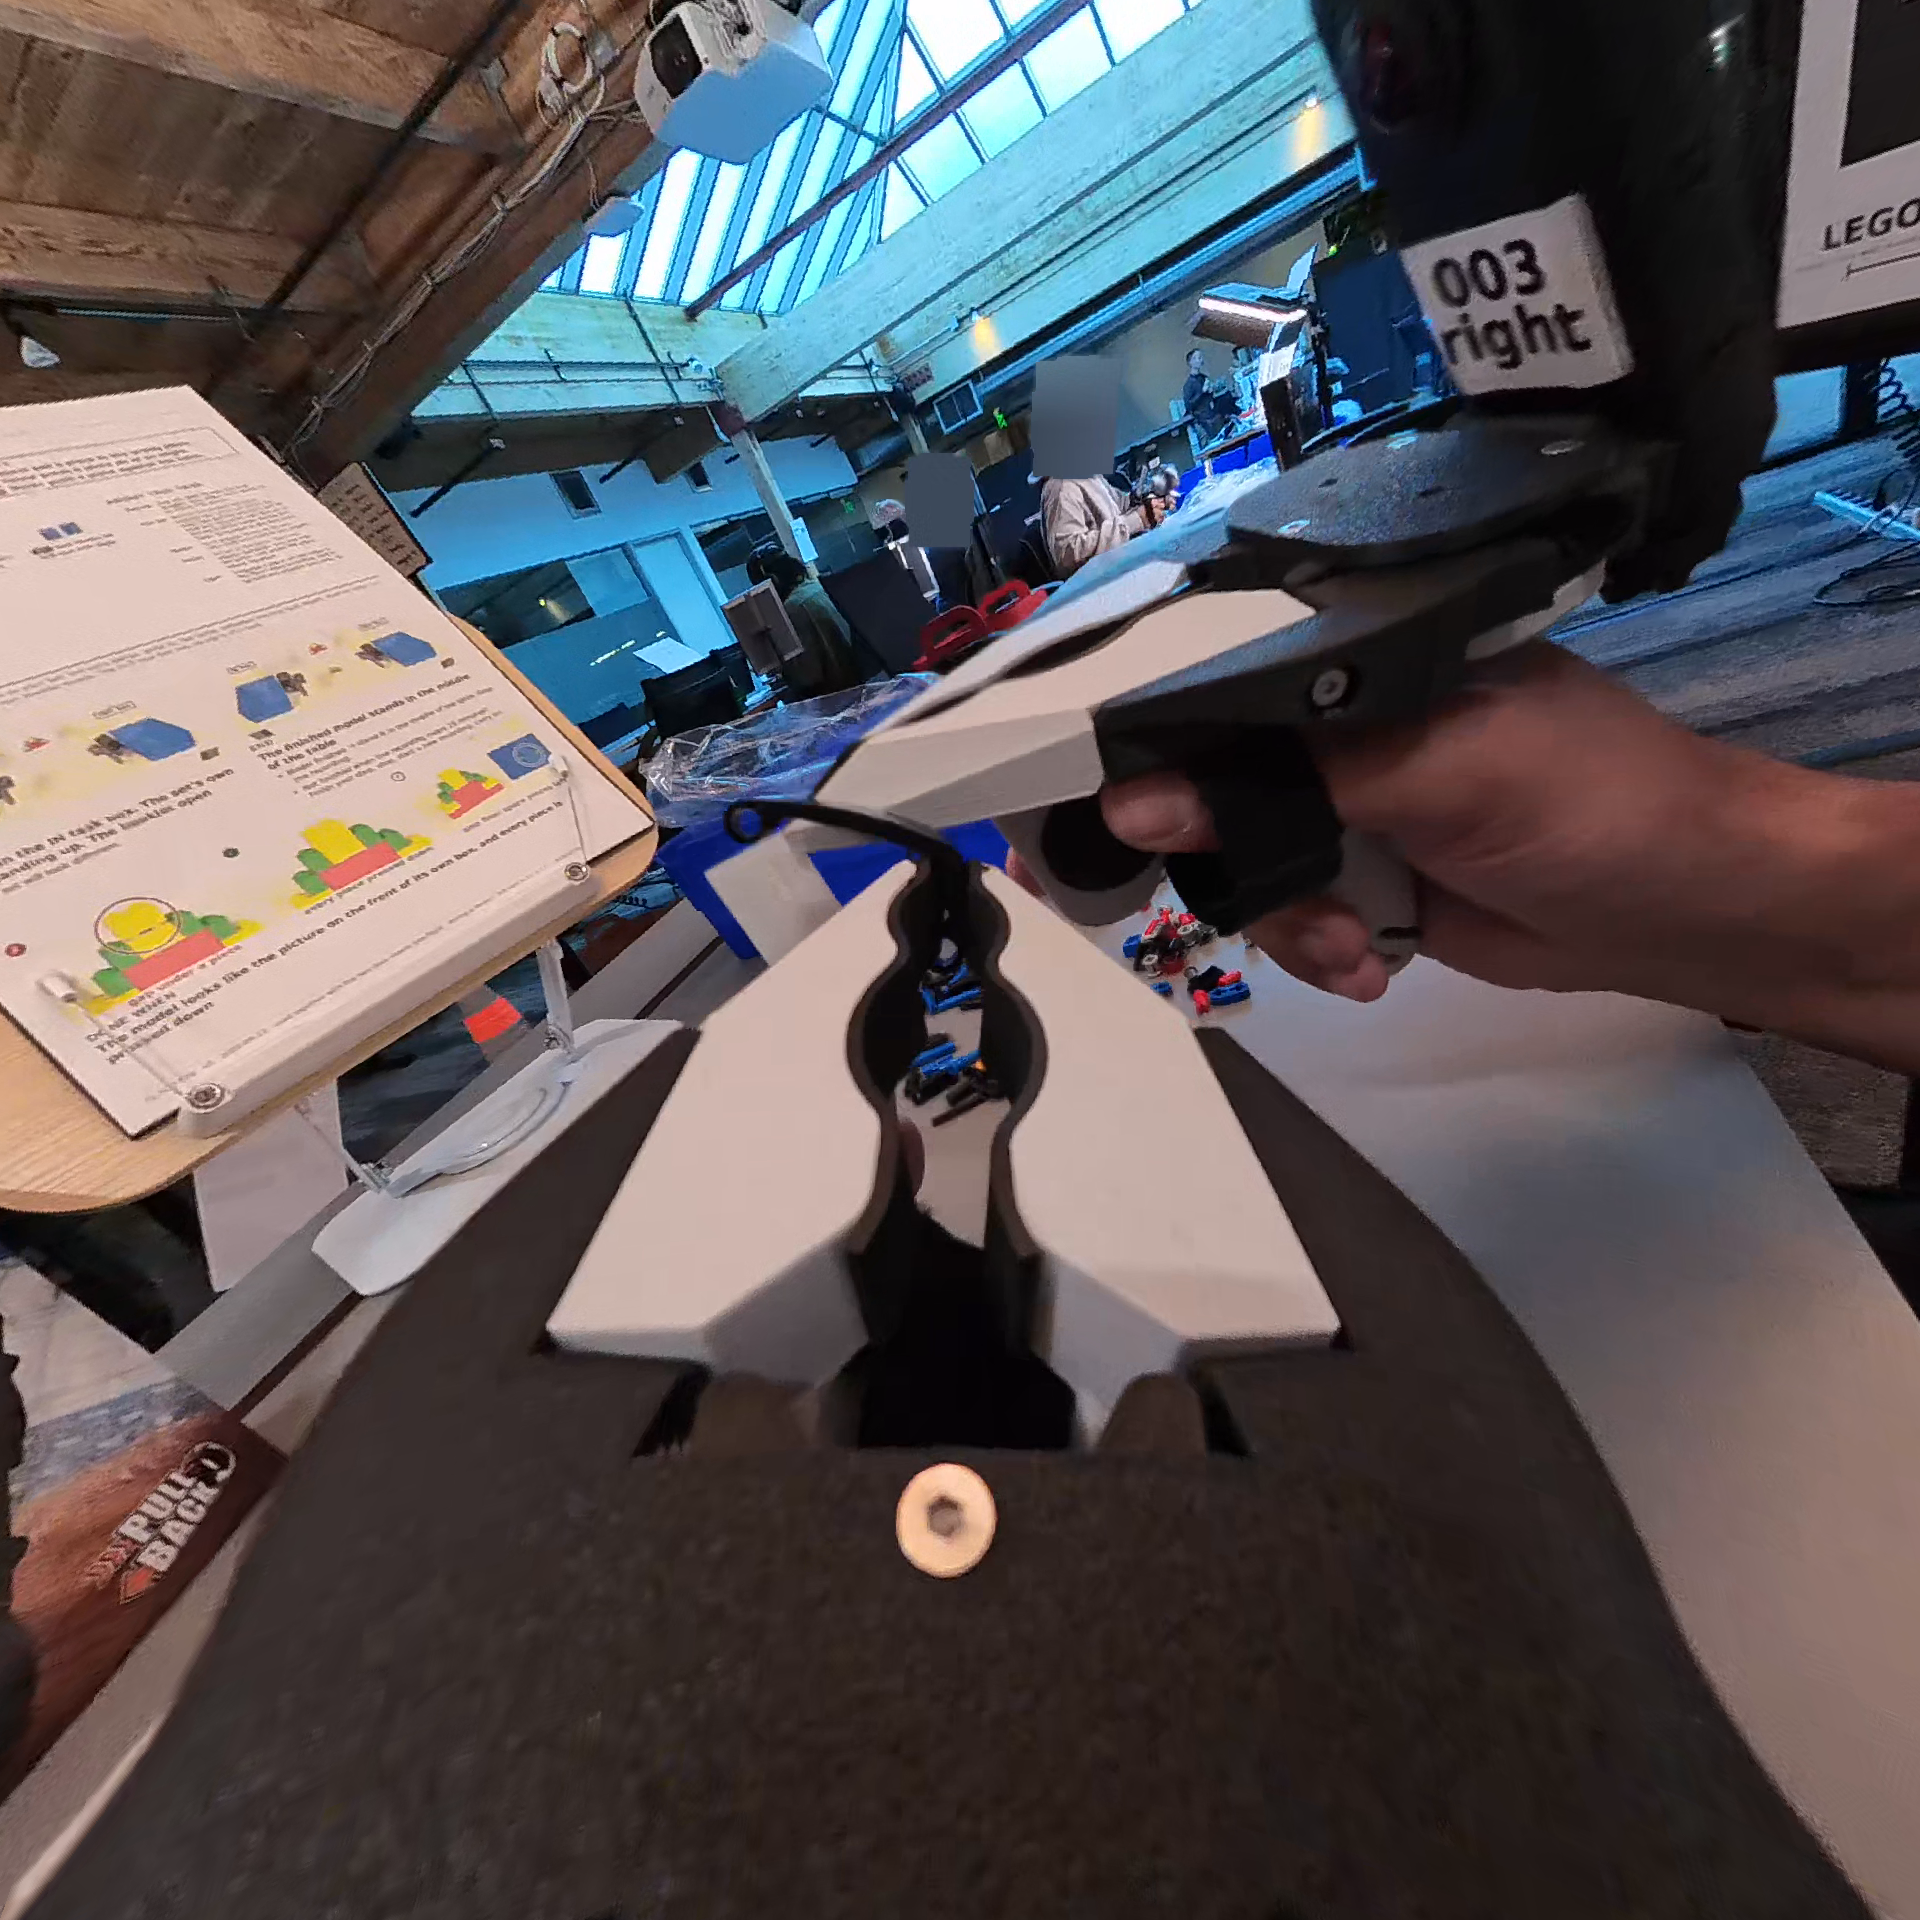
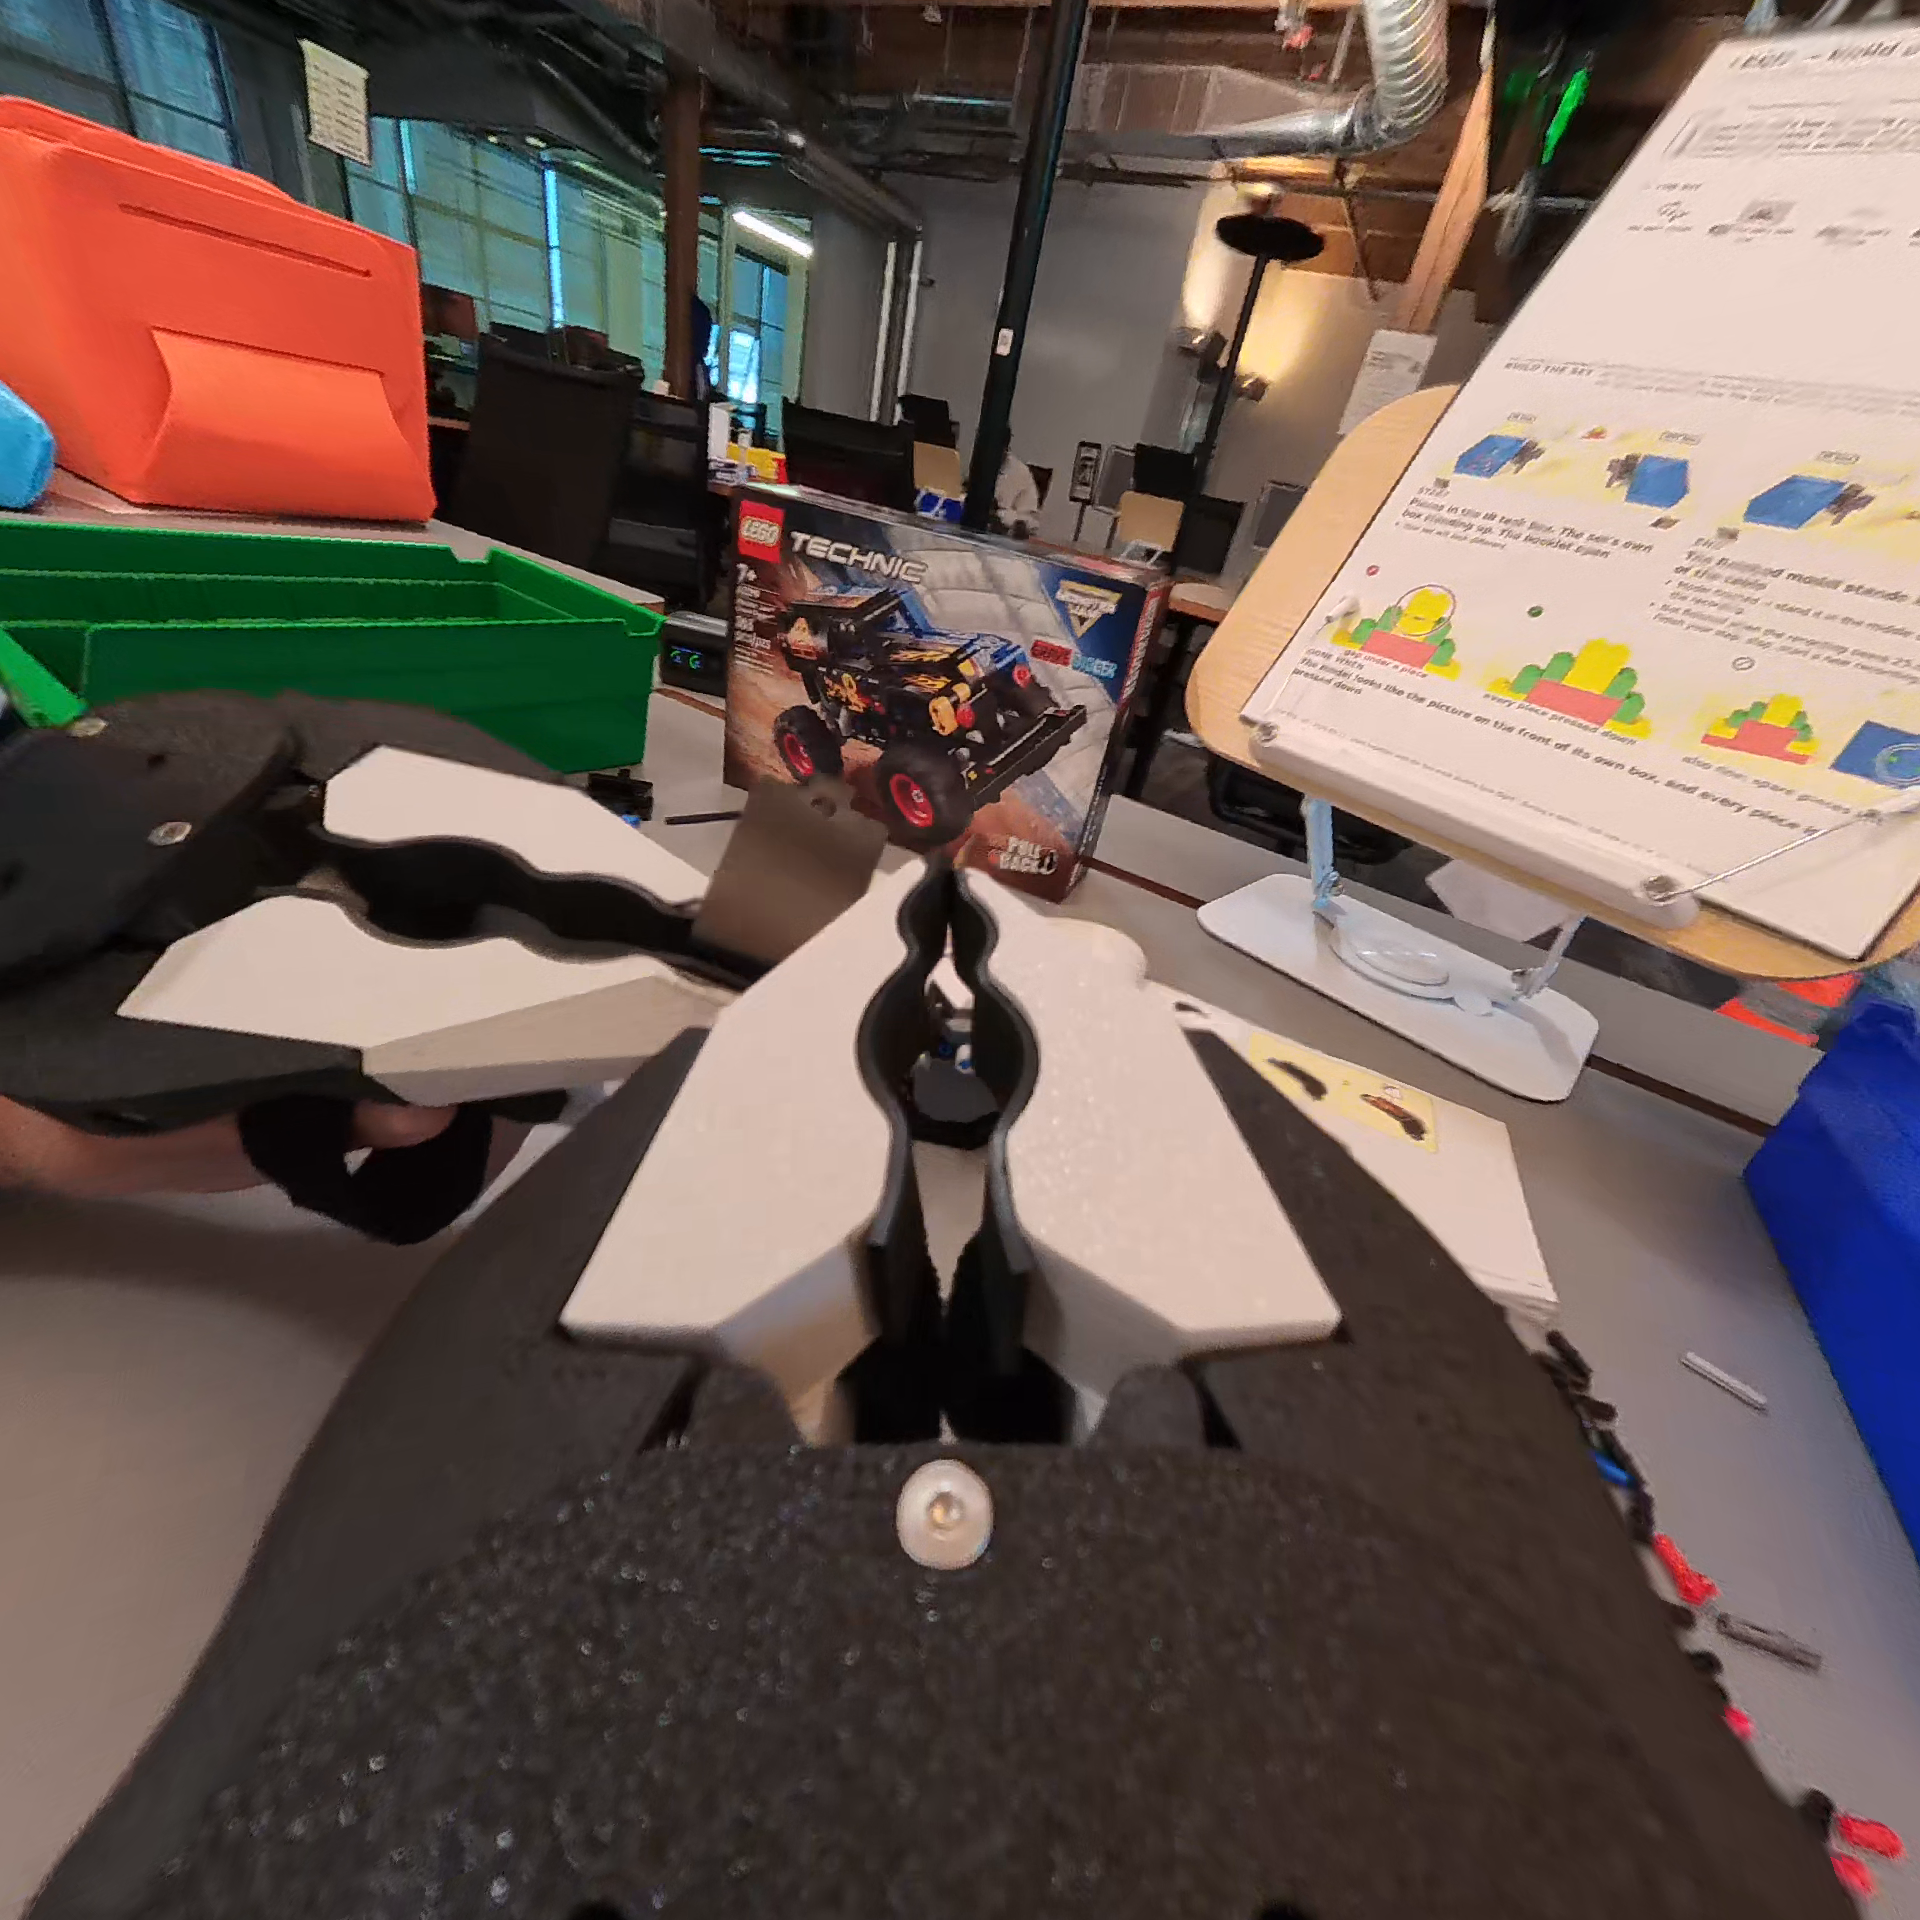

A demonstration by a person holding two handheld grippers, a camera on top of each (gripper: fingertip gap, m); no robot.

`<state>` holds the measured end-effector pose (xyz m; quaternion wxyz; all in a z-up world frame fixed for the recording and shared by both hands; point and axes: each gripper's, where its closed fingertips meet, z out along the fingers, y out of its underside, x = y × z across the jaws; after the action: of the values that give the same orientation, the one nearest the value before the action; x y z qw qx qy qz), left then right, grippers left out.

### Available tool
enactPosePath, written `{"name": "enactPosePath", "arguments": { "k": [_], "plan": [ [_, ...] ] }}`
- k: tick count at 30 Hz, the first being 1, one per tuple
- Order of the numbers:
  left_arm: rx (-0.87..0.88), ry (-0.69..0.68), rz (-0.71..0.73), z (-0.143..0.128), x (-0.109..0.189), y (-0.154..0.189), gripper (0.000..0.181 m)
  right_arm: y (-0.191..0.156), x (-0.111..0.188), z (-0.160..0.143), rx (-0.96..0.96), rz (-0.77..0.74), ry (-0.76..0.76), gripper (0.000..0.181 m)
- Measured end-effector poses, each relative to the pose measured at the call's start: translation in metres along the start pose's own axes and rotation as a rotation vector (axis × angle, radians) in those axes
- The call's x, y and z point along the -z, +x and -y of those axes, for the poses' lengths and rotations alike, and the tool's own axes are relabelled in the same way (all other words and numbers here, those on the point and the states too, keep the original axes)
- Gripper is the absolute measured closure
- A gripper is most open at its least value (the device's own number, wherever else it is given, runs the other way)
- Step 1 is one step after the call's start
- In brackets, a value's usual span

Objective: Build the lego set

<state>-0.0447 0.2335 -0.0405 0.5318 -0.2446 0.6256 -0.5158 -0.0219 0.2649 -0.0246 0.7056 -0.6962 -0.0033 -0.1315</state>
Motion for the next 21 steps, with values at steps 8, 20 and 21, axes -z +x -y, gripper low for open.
{"name": "enactPosePath", "arguments": {
  "k": [8, 20, 21],
  "plan": [
    [0.017, 0.037, -0.066, 0.006, 0.003, 0.006, 0.181, -0.006, -0.003, -0.012, -0.030, 0.080, -0.032, 0.181],
    [-0.073, -0.044, -0.023, -0.002, -0.001, 0.002, 0.181, -0.005, -0.003, -0.019, 0.000, 0.051, -0.059, 0.181],
    [-0.110, -0.063, -0.014, -0.004, -0.001, 0.001, 0.181, -0.004, -0.004, -0.022, 0.012, 0.050, -0.072, 0.181]
  ]
}}
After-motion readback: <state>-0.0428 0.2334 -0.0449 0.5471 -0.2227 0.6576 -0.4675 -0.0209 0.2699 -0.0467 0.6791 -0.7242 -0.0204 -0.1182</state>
